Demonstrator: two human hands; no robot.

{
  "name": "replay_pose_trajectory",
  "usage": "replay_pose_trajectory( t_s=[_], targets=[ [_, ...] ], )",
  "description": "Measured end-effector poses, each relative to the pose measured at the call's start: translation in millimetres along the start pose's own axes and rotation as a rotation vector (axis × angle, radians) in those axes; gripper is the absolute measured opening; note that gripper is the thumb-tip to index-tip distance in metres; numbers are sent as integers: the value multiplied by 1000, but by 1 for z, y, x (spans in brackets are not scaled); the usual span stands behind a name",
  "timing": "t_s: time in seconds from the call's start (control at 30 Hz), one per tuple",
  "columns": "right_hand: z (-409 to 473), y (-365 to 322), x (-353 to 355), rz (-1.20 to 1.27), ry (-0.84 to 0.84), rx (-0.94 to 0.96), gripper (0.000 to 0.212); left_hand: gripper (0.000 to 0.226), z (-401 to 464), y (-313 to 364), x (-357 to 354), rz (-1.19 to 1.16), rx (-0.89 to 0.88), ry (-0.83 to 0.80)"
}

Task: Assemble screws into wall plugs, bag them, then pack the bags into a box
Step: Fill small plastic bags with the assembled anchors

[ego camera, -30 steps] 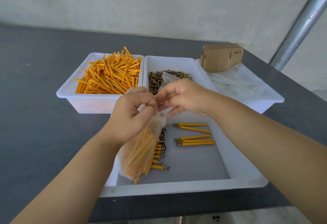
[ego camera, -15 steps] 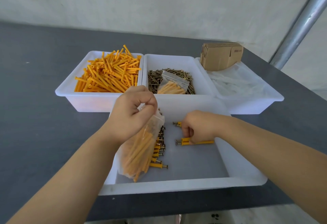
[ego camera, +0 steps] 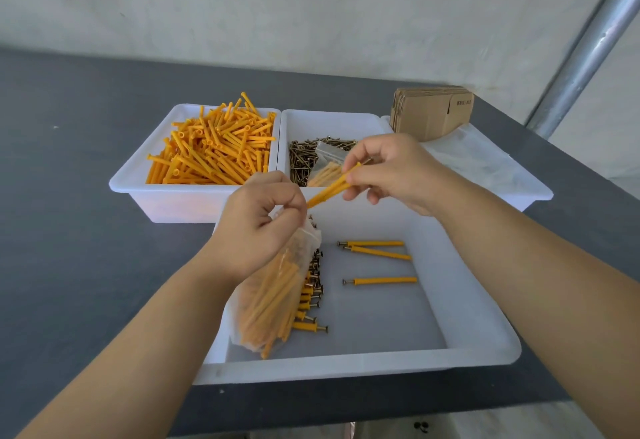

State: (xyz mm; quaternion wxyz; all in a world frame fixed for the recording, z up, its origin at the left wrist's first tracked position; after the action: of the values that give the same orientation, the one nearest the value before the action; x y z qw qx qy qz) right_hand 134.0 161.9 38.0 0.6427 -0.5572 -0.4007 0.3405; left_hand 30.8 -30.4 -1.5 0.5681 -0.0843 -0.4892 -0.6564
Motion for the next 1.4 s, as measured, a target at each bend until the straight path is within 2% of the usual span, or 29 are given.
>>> replay_pose_trajectory(
  t_s=[0.1, 0.2, 0.27, 0.37, 0.47, 0.53, 0.6, 0.67, 0.77, 0.83, 0.9, 0.93, 1.0, 1.07, 1.1, 1.17, 1.2, 1.3, 1.37, 1.4],
  targets=[
    [8, -3, -21, -31, -191, -103, 9, 21, 0, 0, 0, 12, 0, -2],
    [15, -1, -42, -105, -432, -285, 11, 20, 0, -1, 1, 19, -9, 9],
    [18, -1, -52, -134, -524, -356, 17, 19, -1, -1, 1, 7, -8, 22],
    [20, -5, -53, -192, -501, -345, 26, 19, -1, -2, 1, 4, 6, 30],
    [19, -6, -43, -109, -447, -342, 30, 20, -1, -1, 0, -6, 2, 22],
    [17, -3, -37, -87, -349, -326, 31, 21, 0, -2, 0, -8, -1, 21],
    [16, 1, -33, -190, -249, -284, 29, 22, 0, -2, 0, -4, -5, 15],
    [11, 4, -35, -285, -292, -291, 29, 23, 0, -1, -1, 3, -4, 11],
    [1, 6, -45, -280, -475, -332, 32, 21, 0, -2, -1, 15, -1, 12],
    [-1, 4, -43, -279, -394, -255, 35, 21, 0, -2, 0, 12, -6, 17],
    [0, 3, -29, -460, -232, -115, 31, 21, -1, -1, 0, 5, -11, 20],
    [0, 6, -22, -624, -208, -94, 27, 21, 0, -1, 1, 4, -12, 21],
    [-4, 20, -14, -1022, -270, -171, 25, 21, 0, 0, 0, 2, -14, 19],
    [-13, 44, -10, -1283, -313, -254, 14, 21, 0, -1, 0, -3, -20, 19],
    [-17, 52, -11, -1345, -316, -259, 5, 21, 1, -1, 0, -4, -21, 19],
    [-21, 66, -11, -1401, -326, -218, 25, 21, 1, -1, 0, -7, -20, 14],
    [-21, 71, -11, -1417, -333, -190, 27, 21, 1, 0, 0, -9, -20, 11],
    [-20, 72, -14, -1430, -368, -116, 4, 21, 0, 0, 0, -6, -20, 11],
    [-18, 72, -16, -1444, -423, -146, 13, 21, 0, 0, 1, -11, -15, 15],
    [-16, 73, -16, -1447, -438, -156, 10, 21, 0, 0, 1, -13, -13, 15]
  ],
)
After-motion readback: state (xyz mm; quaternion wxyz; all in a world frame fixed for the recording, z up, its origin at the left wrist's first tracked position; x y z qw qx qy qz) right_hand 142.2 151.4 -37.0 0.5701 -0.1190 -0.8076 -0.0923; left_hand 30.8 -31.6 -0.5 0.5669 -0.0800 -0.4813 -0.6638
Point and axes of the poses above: each hand's wrist, its own z-axis towards the middle knuckle, its own x-axis out of the back of the hand, y = z × x, the point moved 1 cm from there along z, towards the middle knuckle, and after that the axes turned 15 degrees about z, right-handed, at the moved point
